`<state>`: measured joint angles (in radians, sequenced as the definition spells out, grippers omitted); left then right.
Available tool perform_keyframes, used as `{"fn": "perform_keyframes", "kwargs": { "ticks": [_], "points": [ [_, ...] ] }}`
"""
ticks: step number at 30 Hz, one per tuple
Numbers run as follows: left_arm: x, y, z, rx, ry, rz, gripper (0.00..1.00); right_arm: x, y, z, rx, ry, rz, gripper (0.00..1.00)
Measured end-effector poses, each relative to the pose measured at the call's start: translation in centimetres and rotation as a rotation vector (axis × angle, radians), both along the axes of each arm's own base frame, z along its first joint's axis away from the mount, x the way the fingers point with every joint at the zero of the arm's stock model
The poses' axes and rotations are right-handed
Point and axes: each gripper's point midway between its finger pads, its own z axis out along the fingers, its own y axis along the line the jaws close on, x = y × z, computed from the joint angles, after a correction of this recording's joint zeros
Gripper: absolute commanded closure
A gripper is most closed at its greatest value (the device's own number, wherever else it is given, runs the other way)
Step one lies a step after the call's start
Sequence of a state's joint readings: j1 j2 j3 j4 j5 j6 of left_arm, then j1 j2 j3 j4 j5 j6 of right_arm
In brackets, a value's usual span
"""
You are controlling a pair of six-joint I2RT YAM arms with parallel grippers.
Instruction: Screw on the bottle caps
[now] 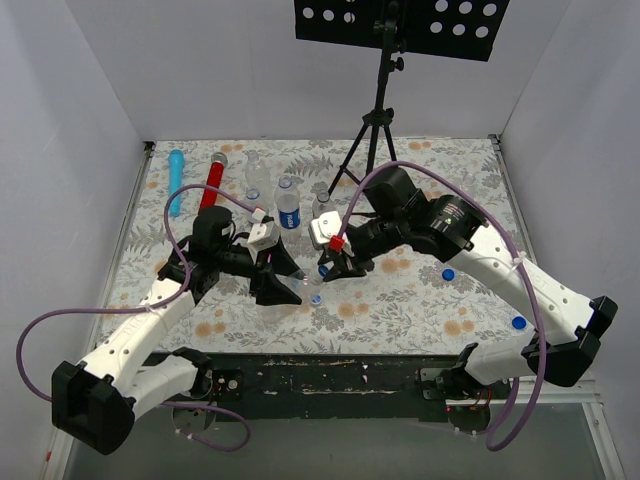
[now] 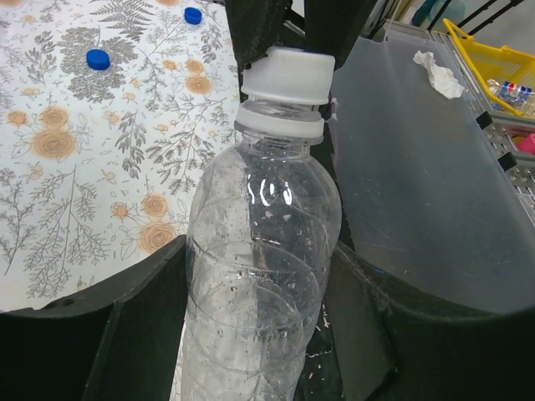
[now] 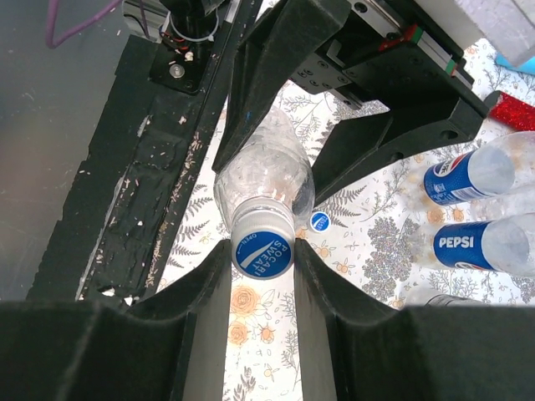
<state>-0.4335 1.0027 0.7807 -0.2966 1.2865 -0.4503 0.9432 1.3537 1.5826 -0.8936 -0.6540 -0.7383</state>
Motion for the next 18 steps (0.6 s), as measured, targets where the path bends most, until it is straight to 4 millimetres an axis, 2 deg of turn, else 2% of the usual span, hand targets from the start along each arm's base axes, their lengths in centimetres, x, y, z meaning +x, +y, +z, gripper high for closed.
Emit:
{"fn": "perform_keyframes", "kwargs": {
  "ticks": [10, 18],
  "points": [
    [1.7, 0.3, 0.3, -0.003, -0.123, 0.198, 0.84, 1.7, 0.4, 0.1, -0.010, 0.035, -0.129, 0.80],
    [4.0, -0.1, -0.4, 0.010, -0.231, 0.363, 0.85, 3.9, 0.3, -0.7, -0.048, 0.149, -0.393, 0.86]
  ]
}}
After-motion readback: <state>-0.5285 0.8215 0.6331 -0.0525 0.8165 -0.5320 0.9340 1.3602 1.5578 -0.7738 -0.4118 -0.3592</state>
